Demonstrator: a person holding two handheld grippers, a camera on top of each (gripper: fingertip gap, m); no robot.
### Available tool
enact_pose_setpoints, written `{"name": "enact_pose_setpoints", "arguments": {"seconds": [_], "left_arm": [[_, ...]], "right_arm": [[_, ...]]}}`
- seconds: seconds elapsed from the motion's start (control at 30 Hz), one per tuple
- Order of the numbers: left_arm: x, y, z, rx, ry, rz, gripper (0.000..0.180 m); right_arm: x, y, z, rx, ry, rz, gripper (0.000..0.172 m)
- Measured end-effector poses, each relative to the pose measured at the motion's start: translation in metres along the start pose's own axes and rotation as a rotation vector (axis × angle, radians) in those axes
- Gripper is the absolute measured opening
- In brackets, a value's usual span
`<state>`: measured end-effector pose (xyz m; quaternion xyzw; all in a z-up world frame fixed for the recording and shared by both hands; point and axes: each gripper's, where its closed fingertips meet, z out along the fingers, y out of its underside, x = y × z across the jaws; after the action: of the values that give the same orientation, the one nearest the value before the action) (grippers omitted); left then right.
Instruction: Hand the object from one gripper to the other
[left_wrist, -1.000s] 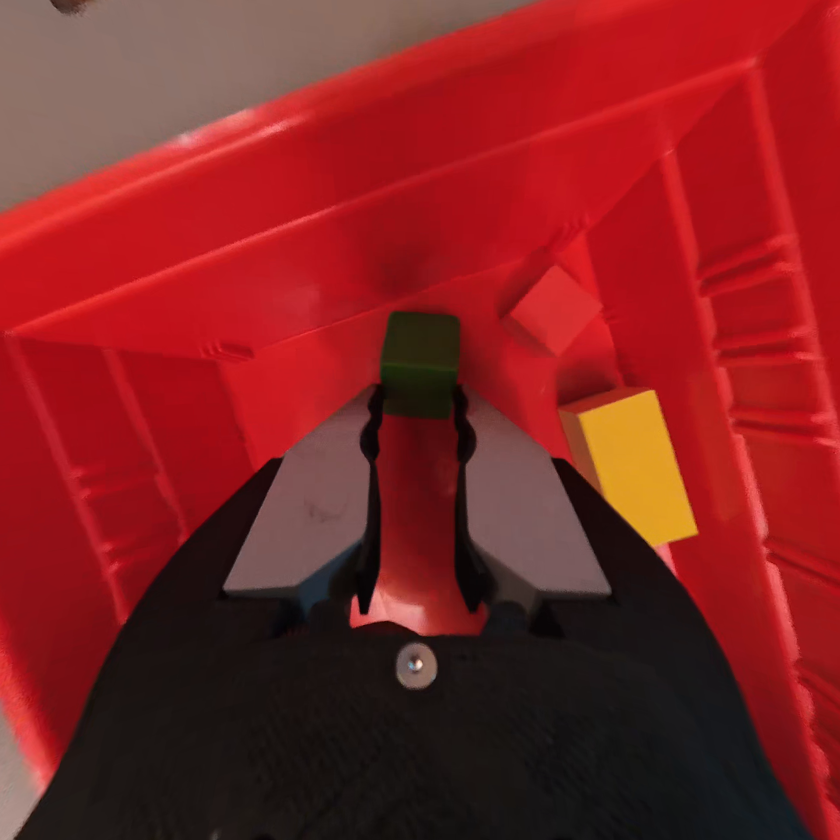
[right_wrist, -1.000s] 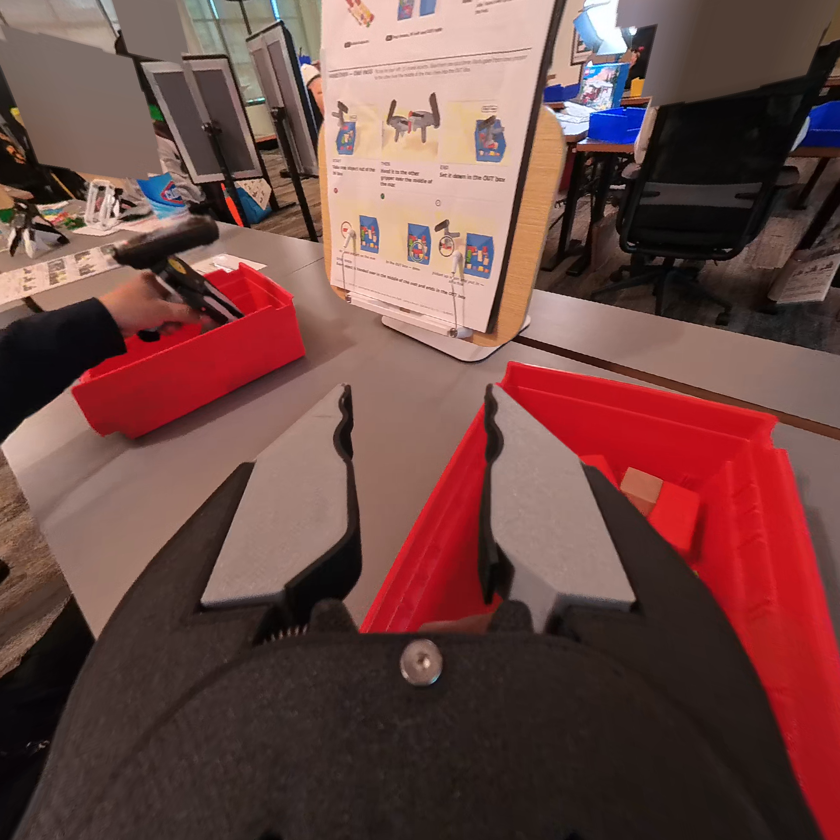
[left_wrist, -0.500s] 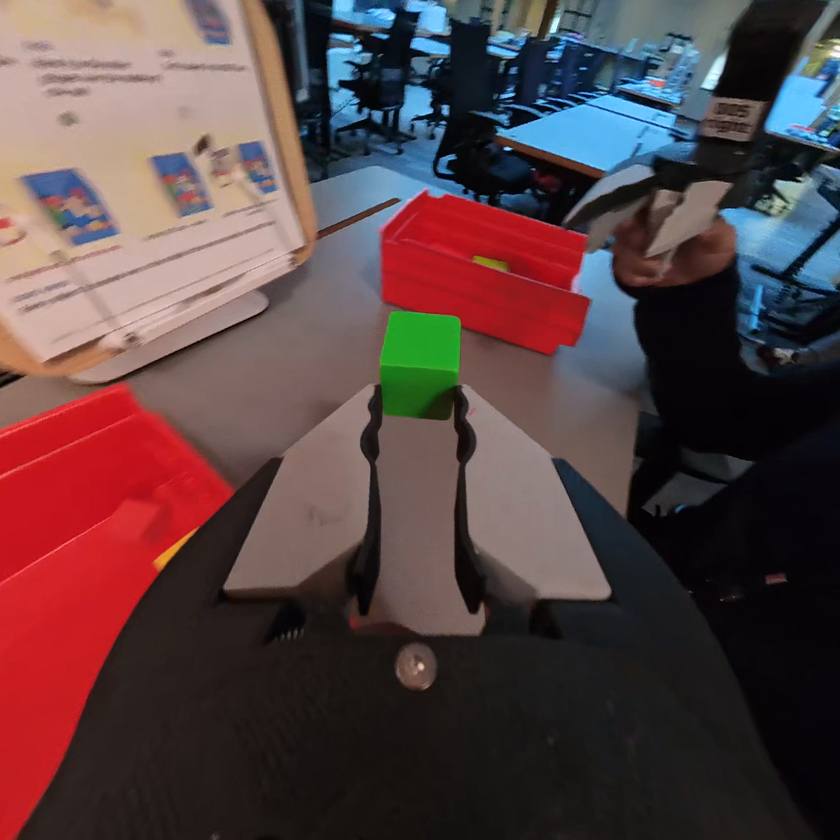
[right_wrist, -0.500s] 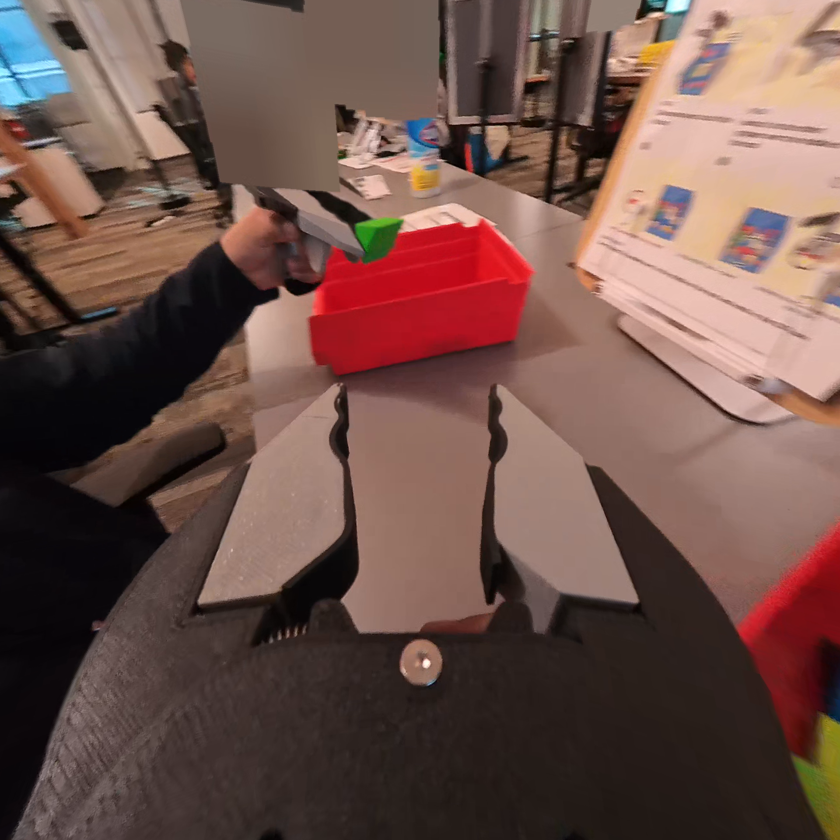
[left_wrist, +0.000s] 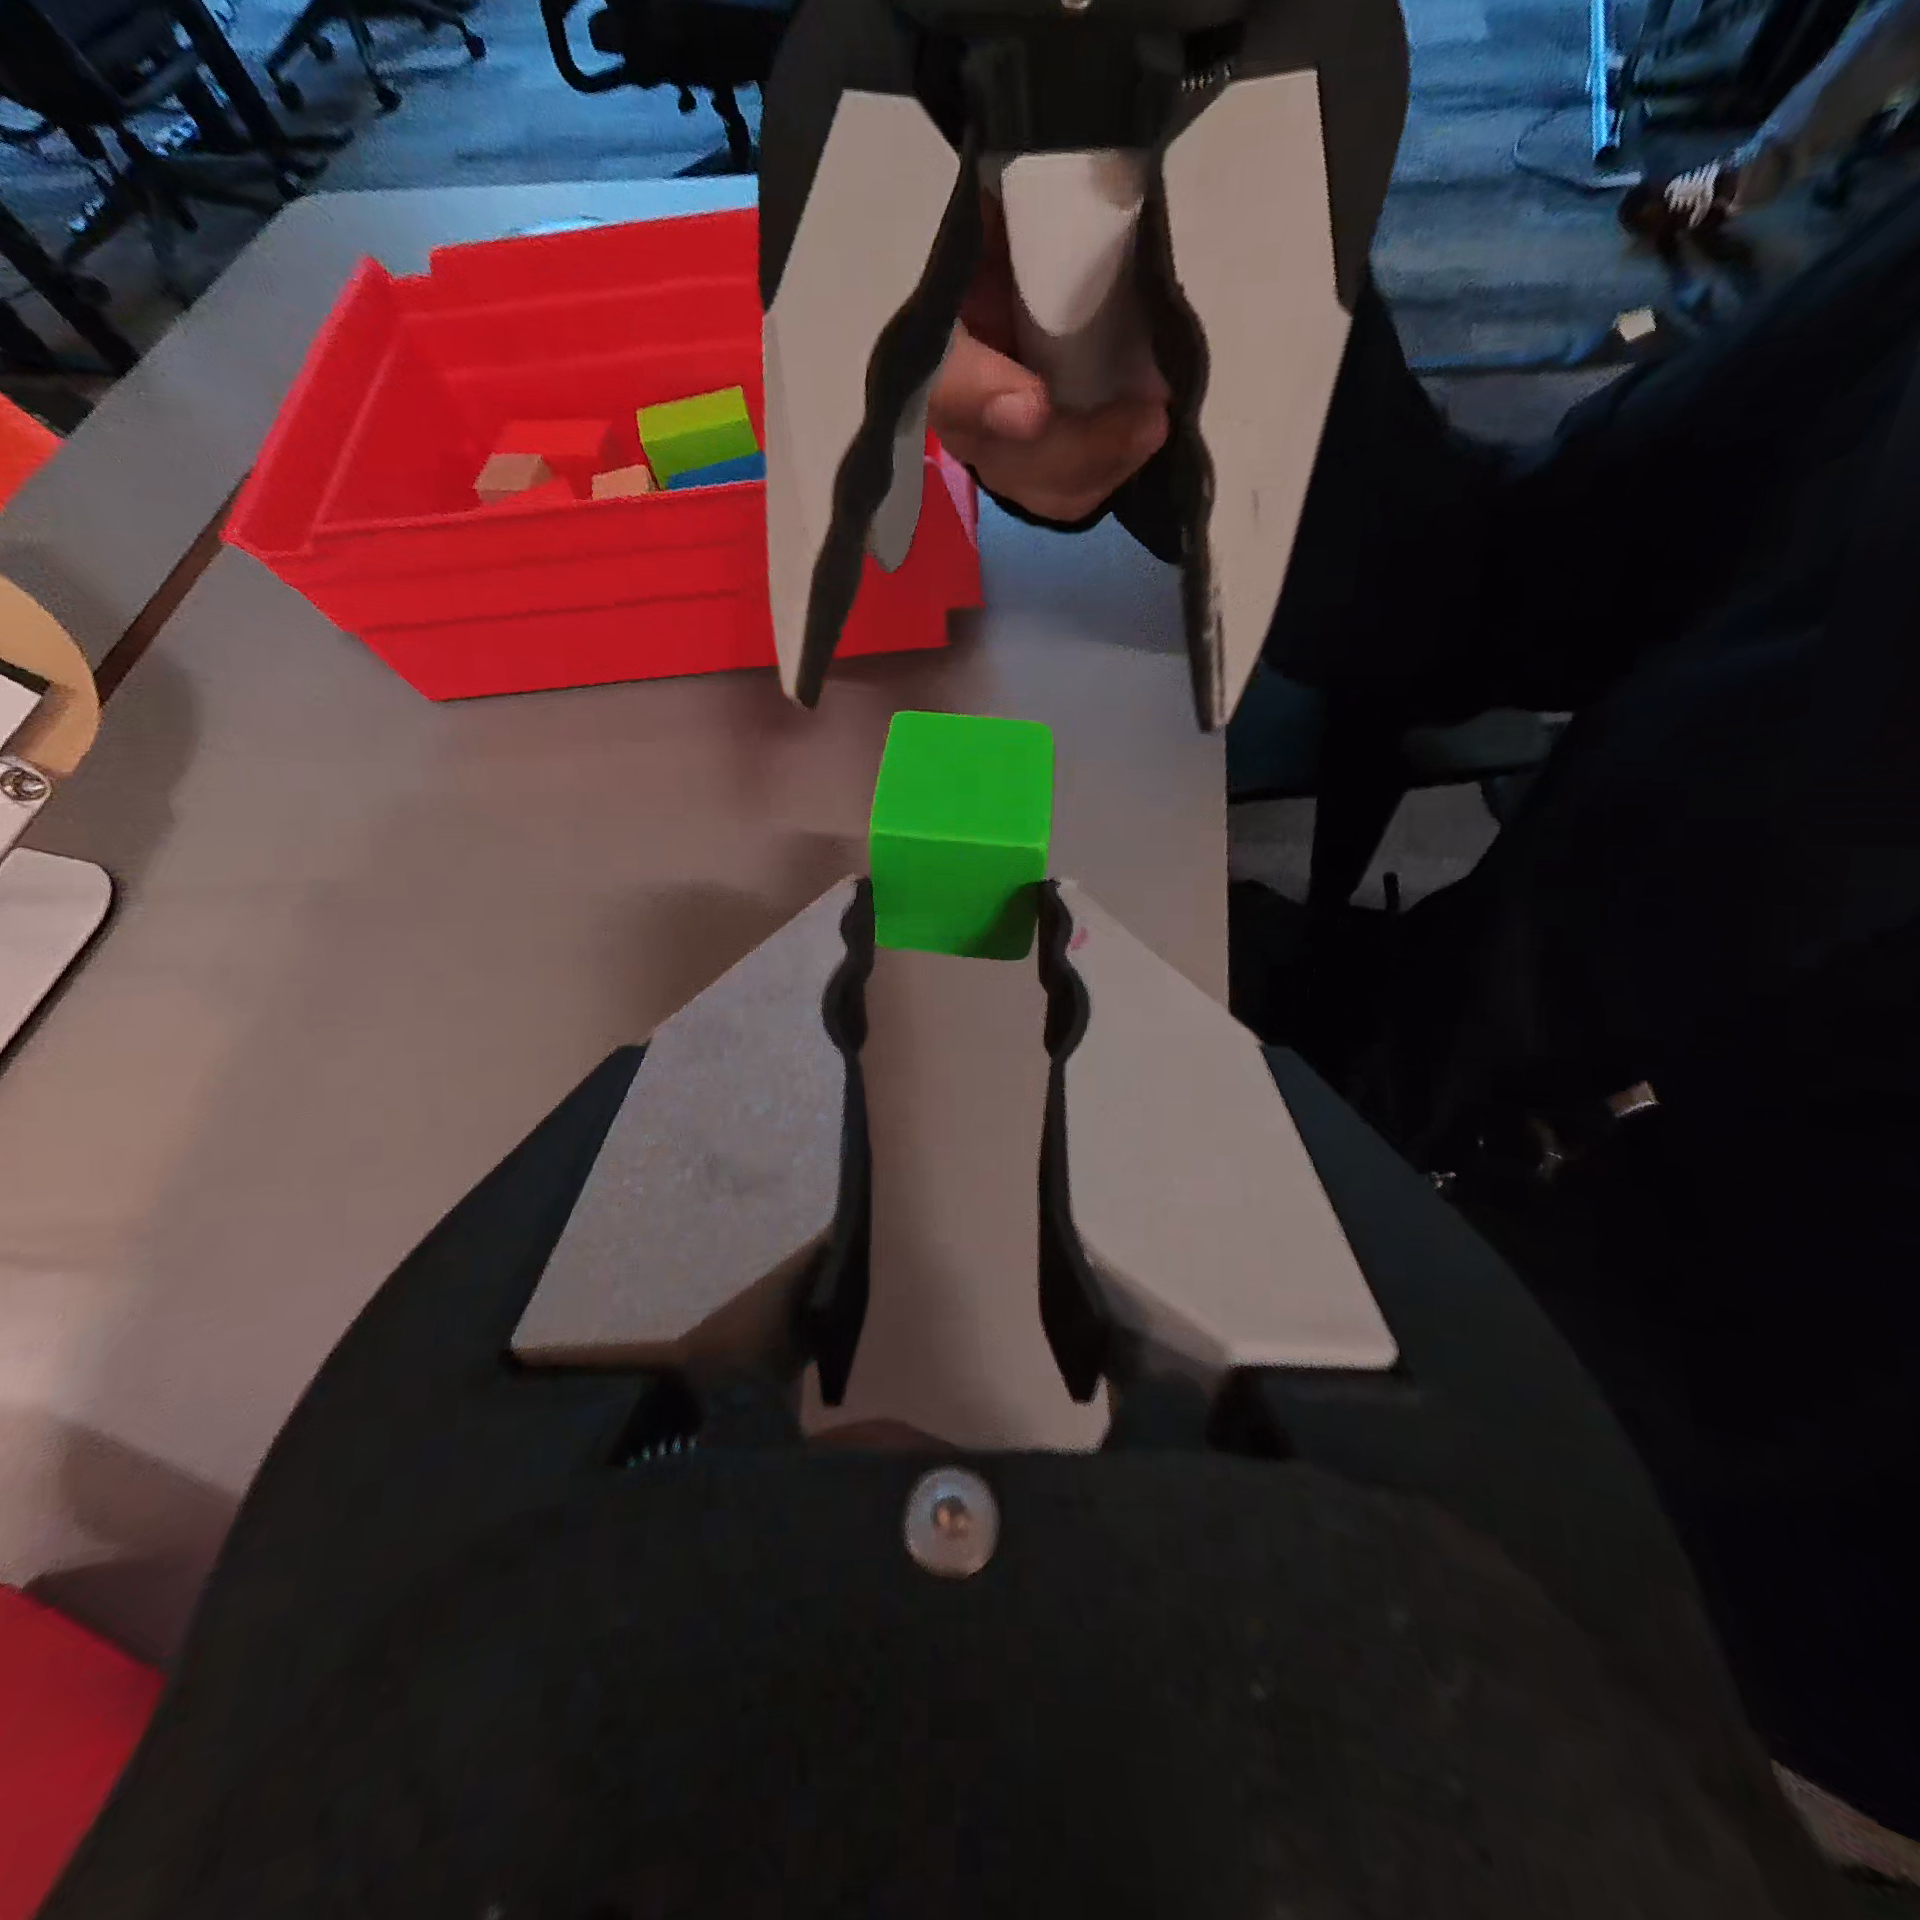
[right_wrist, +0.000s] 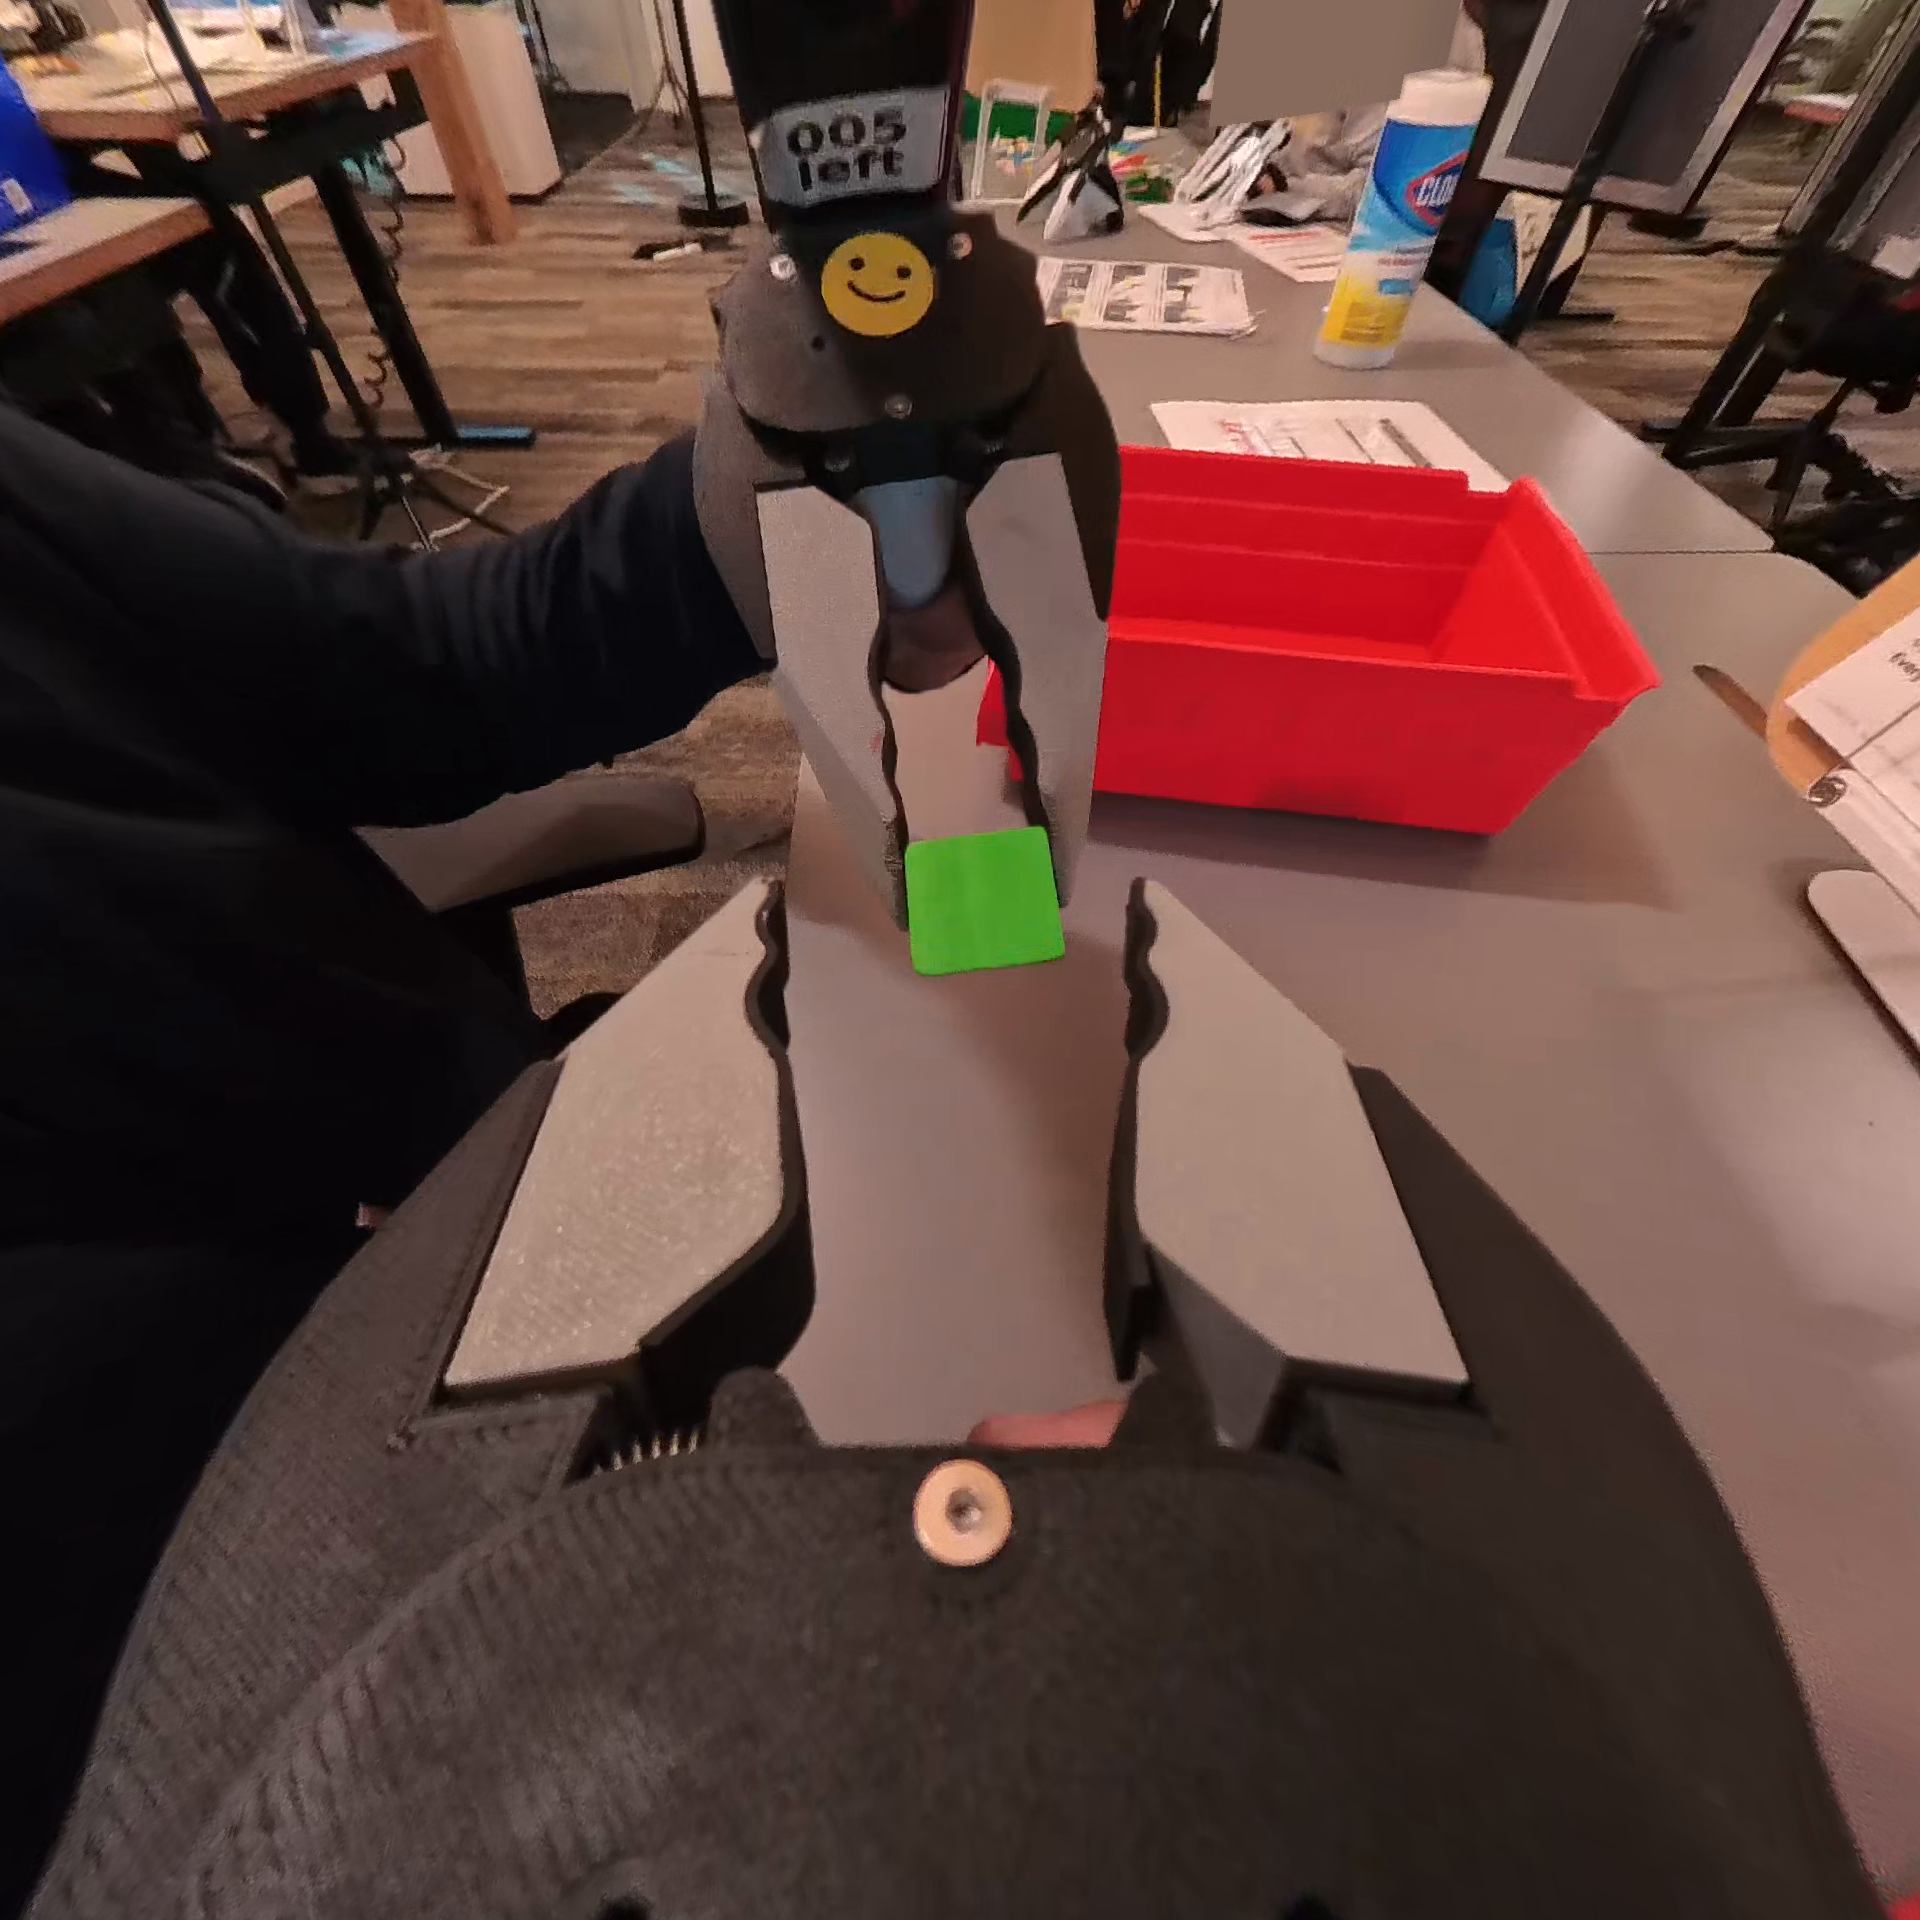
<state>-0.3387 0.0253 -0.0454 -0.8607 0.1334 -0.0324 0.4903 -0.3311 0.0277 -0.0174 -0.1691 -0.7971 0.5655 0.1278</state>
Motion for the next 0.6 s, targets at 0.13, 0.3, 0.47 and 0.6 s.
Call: {"name": "enact_pose_setpoints", "arguments": {"seconds": [0.13,0.3,0.47,0.6], "left_arm": [[0.001,0.002,0.006,-0.045,-0.001,0.019,0.027],[0.002,0.004,0.006,-0.069,0.002,0.016,0.027],[0.0,0.006,0.003,-0.047,0.006,-0.037,0.028],[-0.002,0.007,-0.001,0.002,0.027,-0.117,0.032]], "right_arm": [[0.011,0.017,0.008,-0.095,0.069,-0.012,0.046],[0.005,0.024,0.013,-0.127,0.021,-0.02,0.03],[0.006,0.022,0.017,-0.125,0.027,-0.027,0.03],[0.006,0.008,0.016,-0.042,0.009,0.0,0.03]]}}
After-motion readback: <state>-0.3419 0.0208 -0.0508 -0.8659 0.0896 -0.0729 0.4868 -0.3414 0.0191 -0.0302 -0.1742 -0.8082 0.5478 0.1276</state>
